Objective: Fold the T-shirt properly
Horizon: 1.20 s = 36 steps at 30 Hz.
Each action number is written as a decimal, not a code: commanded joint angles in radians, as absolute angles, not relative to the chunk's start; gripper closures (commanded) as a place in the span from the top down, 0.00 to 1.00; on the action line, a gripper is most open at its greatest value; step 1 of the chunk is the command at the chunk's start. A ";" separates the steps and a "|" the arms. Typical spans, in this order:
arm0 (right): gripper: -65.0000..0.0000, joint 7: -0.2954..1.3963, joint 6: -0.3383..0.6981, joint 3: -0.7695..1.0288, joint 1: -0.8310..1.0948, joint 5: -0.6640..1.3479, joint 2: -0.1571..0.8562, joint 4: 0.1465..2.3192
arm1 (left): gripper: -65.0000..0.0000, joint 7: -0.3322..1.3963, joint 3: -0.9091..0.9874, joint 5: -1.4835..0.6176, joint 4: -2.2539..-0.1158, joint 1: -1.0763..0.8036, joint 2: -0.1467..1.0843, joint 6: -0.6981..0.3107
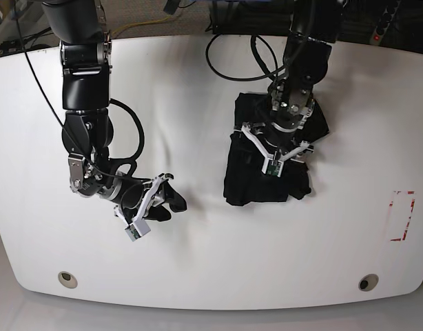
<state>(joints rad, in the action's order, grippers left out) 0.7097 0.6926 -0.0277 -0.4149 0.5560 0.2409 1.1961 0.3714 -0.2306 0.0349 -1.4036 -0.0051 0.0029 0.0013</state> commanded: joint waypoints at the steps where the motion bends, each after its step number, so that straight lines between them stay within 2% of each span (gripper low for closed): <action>1: 0.44 0.685 0.698 -0.022 -0.444 0.578 0.251 1.214 | 0.69 0.403 -0.257 0.041 -1.320 0.013 0.013 -0.013; 5: 0.44 0.685 0.698 -0.022 -0.444 0.578 0.249 1.214 | 0.69 0.403 -0.237 0.041 -1.213 0.042 0.070 -0.033; 10: 0.44 0.685 0.698 -0.022 -0.446 0.578 0.246 1.218 | 0.69 0.423 -0.153 0.044 -1.196 0.048 0.177 -0.150; 17: 0.44 0.685 0.698 -0.022 -0.446 0.578 0.249 1.219 | 0.69 0.455 -0.082 0.047 -1.181 0.071 0.398 -0.285; 20: 0.44 0.685 0.698 -0.022 -0.444 0.578 0.251 1.219 | 0.69 0.452 -0.073 0.044 -1.121 0.081 0.506 -0.311; 23: 0.44 0.685 0.698 -0.022 -0.443 0.578 0.251 1.221 | 0.69 0.447 -0.070 0.039 -1.043 0.130 0.618 -0.378; 27: 0.44 0.685 0.698 -0.022 -0.441 0.578 0.251 1.222 | 0.69 0.369 -0.048 0.039 -0.963 0.130 0.725 -0.438; 32: 0.44 0.685 0.698 -0.022 -0.437 0.573 0.251 1.260 | 0.69 0.320 0.015 0.038 -0.928 0.094 0.800 -0.452; 36: 0.44 0.684 0.698 -0.025 -0.414 0.572 0.251 1.311 | 0.69 0.320 0.127 0.038 -0.997 0.064 0.809 -0.545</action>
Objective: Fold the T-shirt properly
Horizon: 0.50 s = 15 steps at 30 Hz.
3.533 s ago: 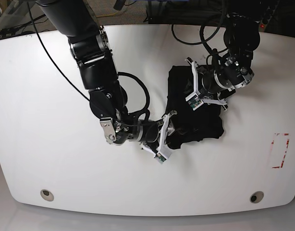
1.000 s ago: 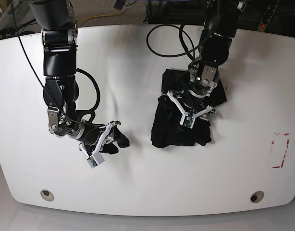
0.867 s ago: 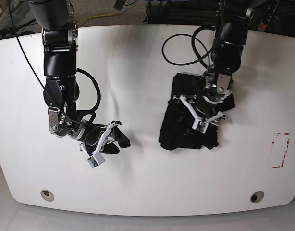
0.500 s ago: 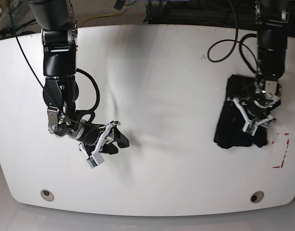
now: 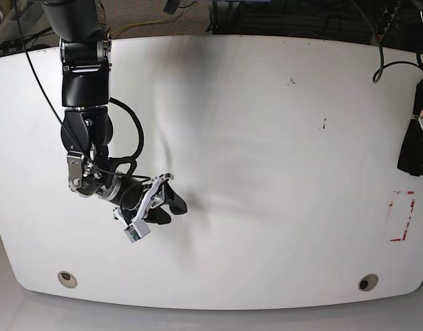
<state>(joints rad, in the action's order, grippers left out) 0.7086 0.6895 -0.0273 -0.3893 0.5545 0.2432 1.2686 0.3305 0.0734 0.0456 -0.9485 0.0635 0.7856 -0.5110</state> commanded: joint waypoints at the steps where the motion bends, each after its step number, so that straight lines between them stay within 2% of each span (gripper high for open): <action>1: 0.44 0.684 0.698 -0.027 -0.412 0.572 0.249 1.317 | 0.69 0.321 0.160 0.038 -1.017 0.056 0.808 -0.562; 3: 0.44 0.684 0.698 -0.028 -0.404 0.572 0.243 1.326 | 0.69 0.323 0.242 0.038 -1.092 0.025 0.802 -0.595; 9: 0.44 0.677 0.698 -0.027 -0.387 0.556 0.249 1.328 | 0.69 0.323 0.328 0.038 -1.290 0.004 0.733 -0.595; 15: 0.44 0.555 0.698 -0.024 -0.340 0.377 0.245 1.359 | 0.69 0.317 0.354 0.038 -1.403 0.012 0.634 -0.591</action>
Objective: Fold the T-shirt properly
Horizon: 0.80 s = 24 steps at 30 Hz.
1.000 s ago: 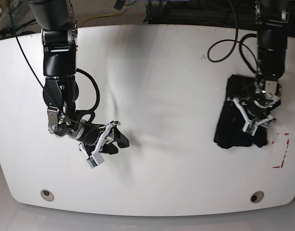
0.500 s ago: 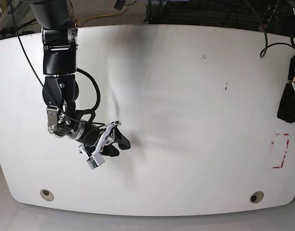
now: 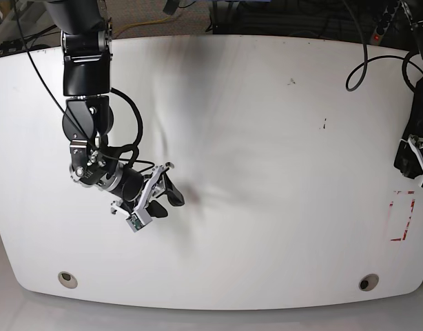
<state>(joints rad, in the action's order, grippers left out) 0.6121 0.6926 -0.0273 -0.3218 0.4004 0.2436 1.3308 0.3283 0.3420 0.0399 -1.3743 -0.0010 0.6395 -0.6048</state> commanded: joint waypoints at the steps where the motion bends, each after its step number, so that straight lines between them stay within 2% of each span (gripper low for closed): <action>1: 0.44 0.522 0.698 -0.022 -0.331 0.331 0.243 1.359 | 0.69 0.317 0.349 0.038 -1.412 0.022 0.610 -0.590; 7: 0.44 0.289 0.698 0.090 -0.265 0.059 0.203 1.356 | 0.69 0.306 0.329 0.041 -1.402 0.134 0.433 -0.590; 10: 0.44 0.166 0.698 0.200 -0.226 -0.076 0.160 1.356 | 0.69 0.208 0.285 0.044 -1.368 0.156 0.360 -0.568; 14: 0.44 0.062 0.698 0.291 -0.186 -0.180 0.128 1.356 | 0.69 0.102 0.200 0.047 -1.333 0.143 0.282 -0.424; 19: 0.44 -0.004 0.682 0.364 -0.102 -0.191 0.127 1.362 | 0.69 0.021 0.061 0.042 -1.330 0.071 0.232 -0.220; 22: 0.44 -0.030 0.627 0.366 -0.036 -0.189 0.131 1.368 | 0.69 -0.005 0.025 0.044 -1.359 -0.004 0.206 -0.151; 24: 0.44 -0.107 0.587 0.367 0.033 -0.188 0.140 1.374 | 0.69 -0.012 0.022 0.045 -1.408 -0.074 0.183 -0.142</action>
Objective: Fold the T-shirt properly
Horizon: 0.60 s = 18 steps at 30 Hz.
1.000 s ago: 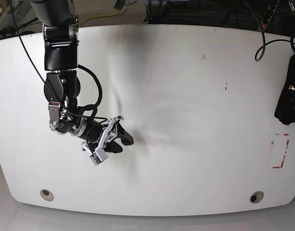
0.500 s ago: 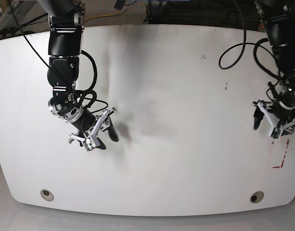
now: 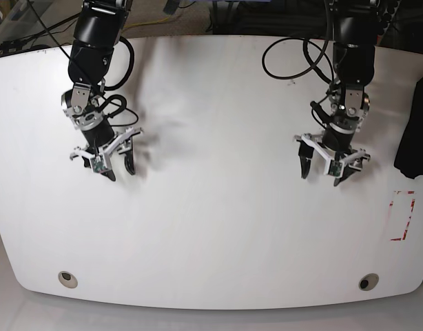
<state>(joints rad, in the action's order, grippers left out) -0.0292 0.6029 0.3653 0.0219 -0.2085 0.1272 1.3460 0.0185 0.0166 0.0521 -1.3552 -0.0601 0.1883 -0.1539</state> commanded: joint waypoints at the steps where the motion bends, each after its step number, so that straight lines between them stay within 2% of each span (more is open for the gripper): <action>1: 0.44 -0.130 0.573 0.367 0.053 -0.188 0.140 1.374 | 0.69 -0.013 0.022 0.045 -1.426 -0.097 0.174 -0.142; 7: 0.44 -0.208 0.512 0.366 0.226 -0.061 0.143 1.423 | 0.69 -0.012 0.025 0.044 -1.580 -0.298 0.157 -0.140; 18: 0.44 -0.208 0.510 0.366 0.526 0.151 0.170 1.606 | 0.69 -0.008 0.048 0.041 -1.816 -0.656 0.157 -0.139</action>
